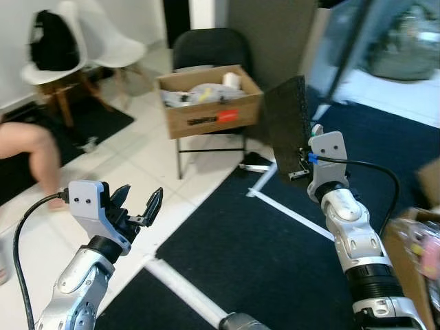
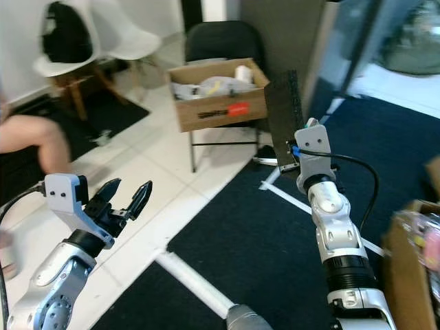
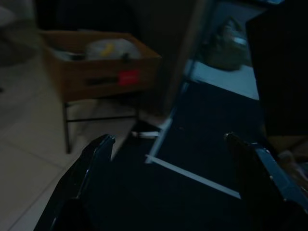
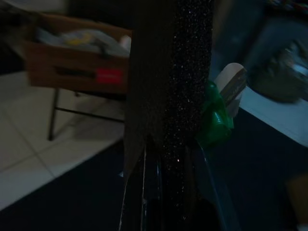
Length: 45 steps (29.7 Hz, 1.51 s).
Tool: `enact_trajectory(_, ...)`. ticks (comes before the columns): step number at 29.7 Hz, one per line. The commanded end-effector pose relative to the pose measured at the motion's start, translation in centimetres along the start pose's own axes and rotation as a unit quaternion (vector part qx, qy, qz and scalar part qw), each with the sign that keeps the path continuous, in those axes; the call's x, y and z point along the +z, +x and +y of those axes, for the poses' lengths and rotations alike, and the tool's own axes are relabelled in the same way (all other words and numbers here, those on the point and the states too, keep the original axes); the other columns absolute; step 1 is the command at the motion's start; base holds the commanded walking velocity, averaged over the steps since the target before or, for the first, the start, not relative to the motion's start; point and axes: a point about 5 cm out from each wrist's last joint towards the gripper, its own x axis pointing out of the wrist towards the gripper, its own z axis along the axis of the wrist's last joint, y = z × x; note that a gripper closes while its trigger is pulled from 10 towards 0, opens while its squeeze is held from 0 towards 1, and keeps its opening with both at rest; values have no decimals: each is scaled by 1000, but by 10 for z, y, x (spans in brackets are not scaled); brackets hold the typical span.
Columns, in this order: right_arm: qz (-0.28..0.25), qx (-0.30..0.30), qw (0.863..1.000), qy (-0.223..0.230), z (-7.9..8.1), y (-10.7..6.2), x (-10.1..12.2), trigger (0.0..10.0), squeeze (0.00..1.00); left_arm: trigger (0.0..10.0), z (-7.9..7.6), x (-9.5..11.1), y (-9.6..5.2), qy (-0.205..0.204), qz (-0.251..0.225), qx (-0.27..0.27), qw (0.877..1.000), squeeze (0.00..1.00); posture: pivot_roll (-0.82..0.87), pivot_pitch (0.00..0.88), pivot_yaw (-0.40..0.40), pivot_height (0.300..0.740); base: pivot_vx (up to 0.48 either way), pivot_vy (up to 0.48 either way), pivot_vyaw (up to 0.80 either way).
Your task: Picking trash to rubbish bin
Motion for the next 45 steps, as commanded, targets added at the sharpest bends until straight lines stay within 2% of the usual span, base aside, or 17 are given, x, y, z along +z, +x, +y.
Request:
enact_trajectory(1,-3,8,1000,0,4,2,2,10000,0,10000,2,-1,-1,10,4,5,1000,0,-100,0,30,740,0,0,-800)
enact_trajectory(9,-6,16,1000,2,4,2,3,10000,0,10000,0,-2,1,11,10,5,1000,0,-98,0,16,740,0,0,-769)
enact_trajectory(12,-12,28,1000,4,6,1,4,10000,0,10000,0,-2,1,19,13,7,1000,0,-94,0,12,740,100,0,0)
enact_trajectory(19,-16,47,999,-18,11,1,5,10000,0,10000,0,-2,1,31,14,10,999,0,-88,0,7,740,480,0,0)
enact_trajectory(45,-18,54,998,-23,12,-2,6,10000,0,10000,-2,-3,-2,32,16,10,999,0,-85,0,5,740,480,0,0)
